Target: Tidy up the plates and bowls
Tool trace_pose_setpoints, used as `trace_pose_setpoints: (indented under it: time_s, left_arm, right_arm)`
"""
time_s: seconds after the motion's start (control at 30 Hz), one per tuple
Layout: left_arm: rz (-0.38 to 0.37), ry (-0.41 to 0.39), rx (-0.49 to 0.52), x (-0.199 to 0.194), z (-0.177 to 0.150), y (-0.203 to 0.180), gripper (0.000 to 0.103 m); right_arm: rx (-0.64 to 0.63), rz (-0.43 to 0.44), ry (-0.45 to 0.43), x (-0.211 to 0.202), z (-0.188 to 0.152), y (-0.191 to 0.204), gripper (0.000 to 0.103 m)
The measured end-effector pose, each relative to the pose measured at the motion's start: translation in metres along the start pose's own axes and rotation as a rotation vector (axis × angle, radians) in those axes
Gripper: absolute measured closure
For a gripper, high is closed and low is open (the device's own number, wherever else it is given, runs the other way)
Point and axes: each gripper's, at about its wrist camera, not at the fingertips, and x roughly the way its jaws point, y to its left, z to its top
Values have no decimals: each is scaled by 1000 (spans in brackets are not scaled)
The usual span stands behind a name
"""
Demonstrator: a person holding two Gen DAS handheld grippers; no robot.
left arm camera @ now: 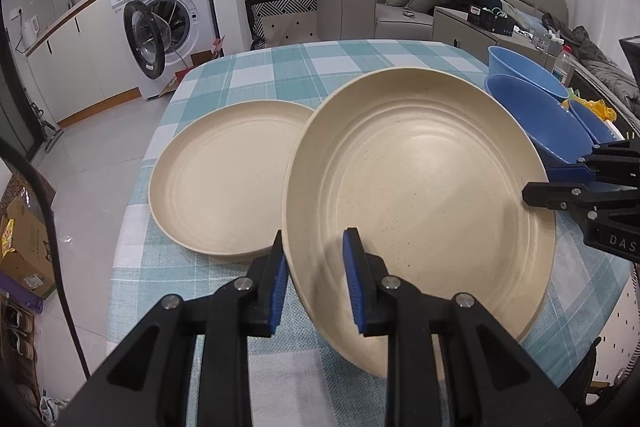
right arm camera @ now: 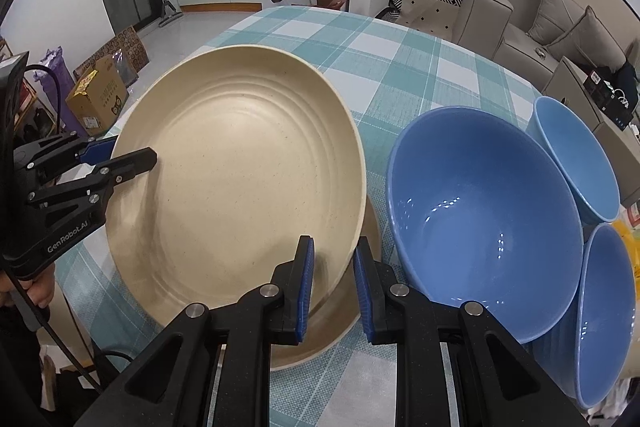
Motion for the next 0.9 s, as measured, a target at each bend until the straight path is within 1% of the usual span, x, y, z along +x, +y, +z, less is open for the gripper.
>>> trace_pose_setpoints:
  time_s: [0.73,0.9]
  left_arm:
    - [-20,41,31,18,-2,-17,78]
    - [-13,47,45,22,-1,-21,78]
  right_arm:
    - [-2,-25,59,13,-20,-9,83]
    - [-4,-40,73,16,-22,-9,83]
